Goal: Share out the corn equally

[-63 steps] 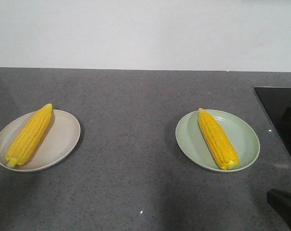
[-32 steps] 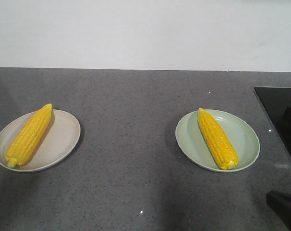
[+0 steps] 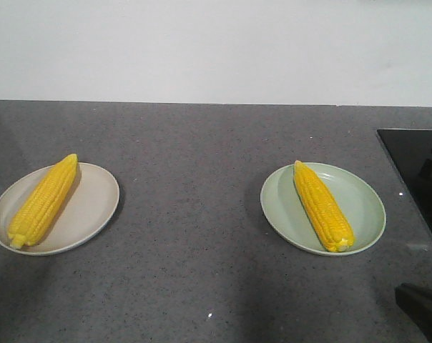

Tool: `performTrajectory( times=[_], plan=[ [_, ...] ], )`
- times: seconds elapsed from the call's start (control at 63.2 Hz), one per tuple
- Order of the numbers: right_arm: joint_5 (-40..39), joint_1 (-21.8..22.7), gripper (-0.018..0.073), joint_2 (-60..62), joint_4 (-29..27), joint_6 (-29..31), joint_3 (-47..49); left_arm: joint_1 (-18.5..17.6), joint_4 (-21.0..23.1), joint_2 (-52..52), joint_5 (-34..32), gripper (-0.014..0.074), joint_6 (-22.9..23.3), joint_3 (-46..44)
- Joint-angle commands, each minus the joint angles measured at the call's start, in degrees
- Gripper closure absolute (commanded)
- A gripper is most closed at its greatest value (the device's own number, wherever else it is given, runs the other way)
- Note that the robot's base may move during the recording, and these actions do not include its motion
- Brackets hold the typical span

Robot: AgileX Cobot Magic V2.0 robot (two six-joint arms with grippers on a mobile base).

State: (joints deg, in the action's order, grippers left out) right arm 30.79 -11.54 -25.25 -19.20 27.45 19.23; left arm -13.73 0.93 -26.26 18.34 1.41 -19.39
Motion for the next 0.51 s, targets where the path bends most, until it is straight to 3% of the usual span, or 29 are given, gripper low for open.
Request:
performTrajectory(
  times=[0.0, 0.142, 0.285, 0.491],
  plan=[
    [-3.20, 0.07, 0.0564, -0.25, -0.82, 0.57, 1.52, 1.00, -0.93, 2.87, -8.55, 0.0602, 1.10, 2.63],
    [-3.20, 0.07, 0.0564, -0.25, -0.82, 0.57, 1.52, 4.27, -0.93, 10.91, -15.19, 0.0602, 3.45, 11.93],
    [-3.20, 0.07, 0.0564, -0.25, -0.82, 0.57, 1.52, 7.96, -0.93, 19.36, -17.59, 0.0602, 4.71, 18.19],
    [-3.20, 0.07, 0.0564, -0.25, -0.82, 0.57, 1.52, 12.84, -1.43, 28.13, -10.05, 0.0602, 5.66, 19.52]
  ],
)
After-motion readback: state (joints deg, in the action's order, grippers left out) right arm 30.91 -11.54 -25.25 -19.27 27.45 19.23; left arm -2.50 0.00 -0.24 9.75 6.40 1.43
